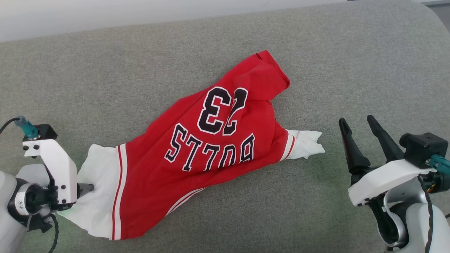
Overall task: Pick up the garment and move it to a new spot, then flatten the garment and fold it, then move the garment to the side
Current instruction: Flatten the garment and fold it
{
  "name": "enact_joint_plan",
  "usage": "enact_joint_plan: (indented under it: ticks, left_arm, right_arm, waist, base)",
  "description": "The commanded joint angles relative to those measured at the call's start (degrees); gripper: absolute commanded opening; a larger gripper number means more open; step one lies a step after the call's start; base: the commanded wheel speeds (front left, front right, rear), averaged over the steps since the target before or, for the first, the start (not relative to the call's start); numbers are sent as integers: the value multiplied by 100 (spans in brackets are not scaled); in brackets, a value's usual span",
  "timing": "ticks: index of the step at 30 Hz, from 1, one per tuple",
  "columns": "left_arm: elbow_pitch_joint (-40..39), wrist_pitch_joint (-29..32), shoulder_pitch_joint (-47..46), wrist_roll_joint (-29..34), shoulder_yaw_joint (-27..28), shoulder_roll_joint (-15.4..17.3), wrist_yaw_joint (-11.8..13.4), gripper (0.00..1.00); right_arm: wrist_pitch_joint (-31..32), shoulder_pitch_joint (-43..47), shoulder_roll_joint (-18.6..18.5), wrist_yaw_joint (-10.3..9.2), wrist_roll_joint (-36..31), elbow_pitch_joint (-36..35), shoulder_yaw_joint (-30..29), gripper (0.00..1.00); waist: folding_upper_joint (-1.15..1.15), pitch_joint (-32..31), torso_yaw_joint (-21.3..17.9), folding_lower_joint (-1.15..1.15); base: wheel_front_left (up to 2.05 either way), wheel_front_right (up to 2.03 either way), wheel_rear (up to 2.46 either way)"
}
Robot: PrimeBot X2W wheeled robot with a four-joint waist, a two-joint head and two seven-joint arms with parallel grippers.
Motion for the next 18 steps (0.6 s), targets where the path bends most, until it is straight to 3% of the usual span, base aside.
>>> enact_joint_plan:
  ticks: [1, 9, 18]
  left_arm:
    - [216, -65, 62, 9, -67, -110, -71, 0]
    - [612, -325, 76, -75, 34, -141, -207, 0]
    - [527, -212, 244, -21, 133, 203, 74, 0]
  right_arm:
    - [29, 50, -14, 0, 28, -23, -7, 100]
    - [113, 101, -37, 0, -1, -50, -63, 100]
    - [216, 123, -8, 0, -53, -126, -112, 100]
  waist:
    - [0, 5, -2, 0]
    - [0, -44, 77, 0]
    - [0, -78, 189, 0]
  base:
    - [0, 0, 0]
    - [0, 0, 0]
    - [0, 0, 0]
